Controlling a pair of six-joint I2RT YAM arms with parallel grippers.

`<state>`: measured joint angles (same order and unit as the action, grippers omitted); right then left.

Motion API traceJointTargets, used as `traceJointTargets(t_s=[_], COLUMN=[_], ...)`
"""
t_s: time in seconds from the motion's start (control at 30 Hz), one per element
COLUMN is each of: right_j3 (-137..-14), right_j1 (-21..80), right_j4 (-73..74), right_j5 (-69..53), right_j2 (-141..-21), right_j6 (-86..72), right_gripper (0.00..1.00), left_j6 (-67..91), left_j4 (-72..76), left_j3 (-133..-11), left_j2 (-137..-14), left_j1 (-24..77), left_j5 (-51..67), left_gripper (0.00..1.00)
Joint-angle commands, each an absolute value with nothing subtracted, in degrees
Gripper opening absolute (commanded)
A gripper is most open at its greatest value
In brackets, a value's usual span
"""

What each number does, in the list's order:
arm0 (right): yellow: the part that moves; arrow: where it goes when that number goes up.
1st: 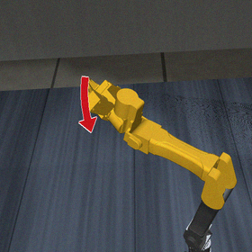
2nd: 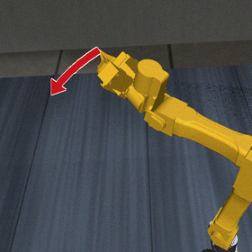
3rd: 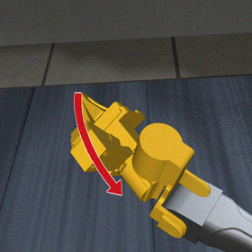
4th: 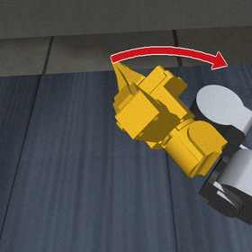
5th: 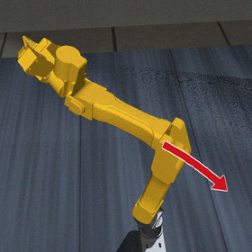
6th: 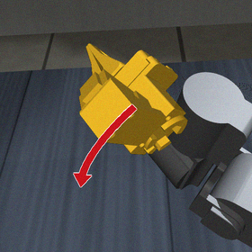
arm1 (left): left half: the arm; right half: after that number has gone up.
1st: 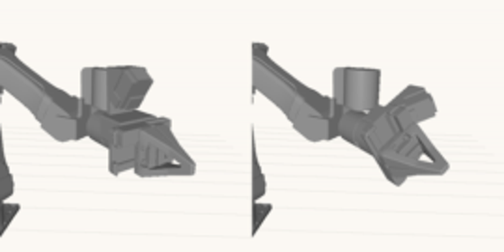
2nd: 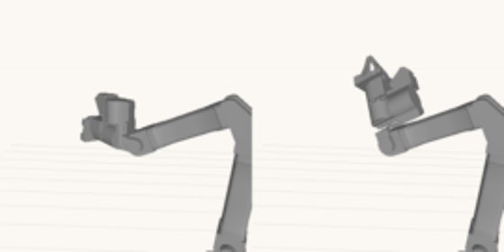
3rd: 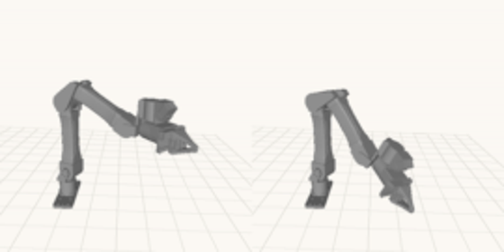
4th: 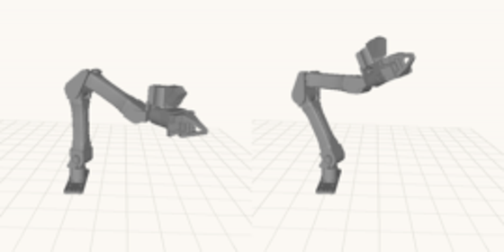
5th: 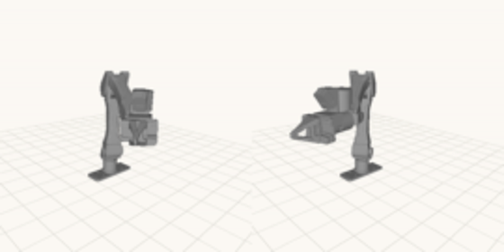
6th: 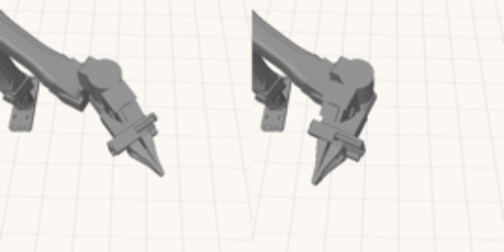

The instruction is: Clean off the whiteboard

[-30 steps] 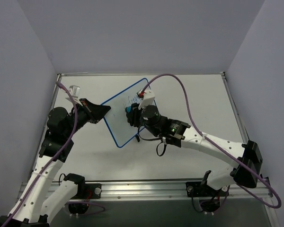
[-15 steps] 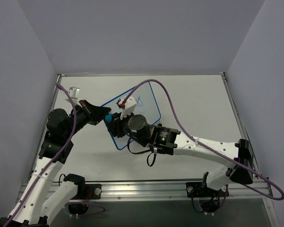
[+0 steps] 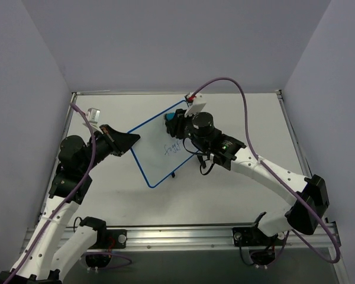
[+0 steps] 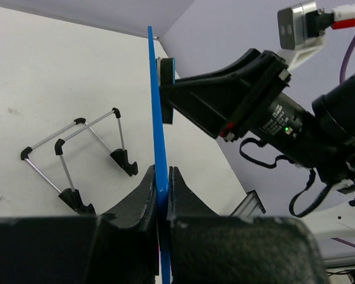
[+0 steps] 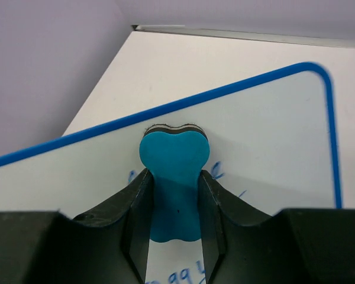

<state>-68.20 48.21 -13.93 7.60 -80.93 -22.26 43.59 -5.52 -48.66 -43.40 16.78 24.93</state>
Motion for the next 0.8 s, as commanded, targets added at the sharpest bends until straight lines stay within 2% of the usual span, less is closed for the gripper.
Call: traceJointTargets(t_s=[0.0,0.33,0.6,0.77], right_j3=[-69.0,-71.2,-65.7,-62.8], right_j1=[46.0,55.1,40.7,32.6], right_j4=[-11.1,-16.3,-15.3,-16.1], right_j5=[7.0,1.5,0.6,-6.8], right_j2=[-83.6,-85.4,-83.6,-83.8], right_j6=[-20.0,-22.0,-22.2,-22.9], right_gripper=[0.00,0.00,0.00,0.00], left_j6=[50.9,50.4,50.1,50.1], left_j4=[10.3,11.1,12.2,12.6], left_j3=[-52.8,-53.0,-52.6,-53.0], left_j2=[-40.0,-40.7,-40.1,-39.6], left_j1=[18.5,18.5,18.5,18.5], left_j5=[38.5,40.0,41.8,42.5], left_gripper=[0.02,0.02,0.02,0.02])
